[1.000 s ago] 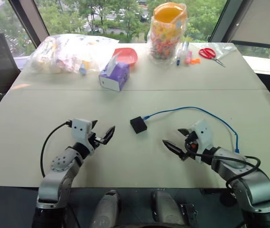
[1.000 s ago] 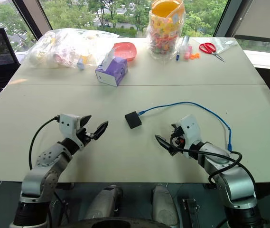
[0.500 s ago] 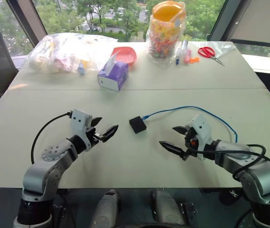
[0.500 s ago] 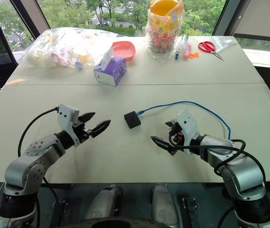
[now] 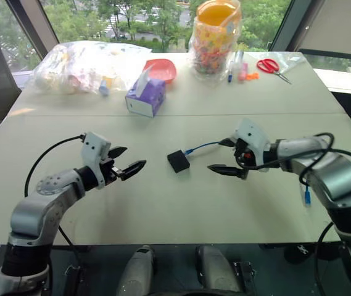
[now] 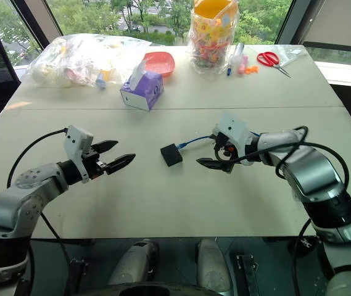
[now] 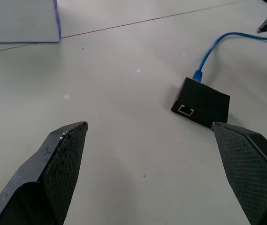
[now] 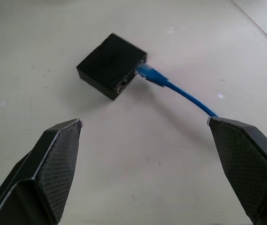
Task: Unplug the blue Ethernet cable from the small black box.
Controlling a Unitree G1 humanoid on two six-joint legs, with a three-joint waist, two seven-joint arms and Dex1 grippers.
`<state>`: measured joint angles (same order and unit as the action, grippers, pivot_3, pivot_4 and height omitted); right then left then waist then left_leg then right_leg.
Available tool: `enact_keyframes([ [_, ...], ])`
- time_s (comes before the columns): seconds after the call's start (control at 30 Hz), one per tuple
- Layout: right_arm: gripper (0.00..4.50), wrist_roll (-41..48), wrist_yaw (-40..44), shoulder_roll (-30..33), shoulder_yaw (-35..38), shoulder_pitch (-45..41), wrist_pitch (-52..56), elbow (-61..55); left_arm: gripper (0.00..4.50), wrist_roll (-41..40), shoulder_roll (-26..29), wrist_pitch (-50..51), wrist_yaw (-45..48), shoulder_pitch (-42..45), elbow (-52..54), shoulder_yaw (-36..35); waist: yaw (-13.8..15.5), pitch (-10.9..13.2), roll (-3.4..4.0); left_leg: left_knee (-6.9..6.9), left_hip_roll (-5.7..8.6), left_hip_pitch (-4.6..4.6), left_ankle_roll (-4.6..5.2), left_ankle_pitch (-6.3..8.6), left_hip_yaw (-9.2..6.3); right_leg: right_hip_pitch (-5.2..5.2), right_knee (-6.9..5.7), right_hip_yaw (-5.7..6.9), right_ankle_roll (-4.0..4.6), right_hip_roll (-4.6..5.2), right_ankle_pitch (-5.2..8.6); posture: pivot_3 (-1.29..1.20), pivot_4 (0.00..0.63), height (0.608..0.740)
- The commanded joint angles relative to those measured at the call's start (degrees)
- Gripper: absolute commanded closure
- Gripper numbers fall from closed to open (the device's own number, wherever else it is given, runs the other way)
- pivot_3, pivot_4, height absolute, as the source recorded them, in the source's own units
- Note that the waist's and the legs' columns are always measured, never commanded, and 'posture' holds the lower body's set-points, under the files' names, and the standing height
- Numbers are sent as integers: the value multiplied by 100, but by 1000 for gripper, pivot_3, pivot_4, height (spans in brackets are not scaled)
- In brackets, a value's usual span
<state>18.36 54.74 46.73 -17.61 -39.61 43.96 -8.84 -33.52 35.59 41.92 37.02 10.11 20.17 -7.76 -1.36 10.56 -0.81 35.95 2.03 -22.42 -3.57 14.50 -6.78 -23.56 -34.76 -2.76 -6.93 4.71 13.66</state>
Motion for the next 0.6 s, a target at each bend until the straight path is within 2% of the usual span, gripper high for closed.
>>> enact_keyframes([
  [0.03, 0, -843, 779, -353, -825, -1062, -959, 1260, 41, -73, 192, -107, 288, -50, 205, -68, -21, 14, -3, 3, 0, 3, 0, 0, 2, -1, -10, -2, 1, 0, 1, 0, 150, 740],
  [0.23, 0, -2105, 1114, -1108, -1631, -2002, -2619, 3445, 41, -9, 95, -173, 71, -261, 570, -82, -10, 30, -21, -2, 1, 0, -1, 0, -4, -9, -22, 0, -13, 1, -6, 0, 150, 740],
  [0.4, 0, -2641, 1232, -1660, -1762, -2394, -3639, 4654, 41, -1, 44, -252, -60, -479, 697, -217, 7, 35, -20, -2, 4, -2, -3, -1, -2, -19, -34, -1, -15, 5, -8, 0, 150, 740],
  [0.6, 0, -3114, 1276, -2351, -1726, -2942, -4353, 6008, 41, 92, -115, -461, -327, -497, 581, -344, -125, 35, -20, -3, 2, 4, -26, -15, -4, -20, -48, -2, -9, 0, -12, 0, 150, 740],
])
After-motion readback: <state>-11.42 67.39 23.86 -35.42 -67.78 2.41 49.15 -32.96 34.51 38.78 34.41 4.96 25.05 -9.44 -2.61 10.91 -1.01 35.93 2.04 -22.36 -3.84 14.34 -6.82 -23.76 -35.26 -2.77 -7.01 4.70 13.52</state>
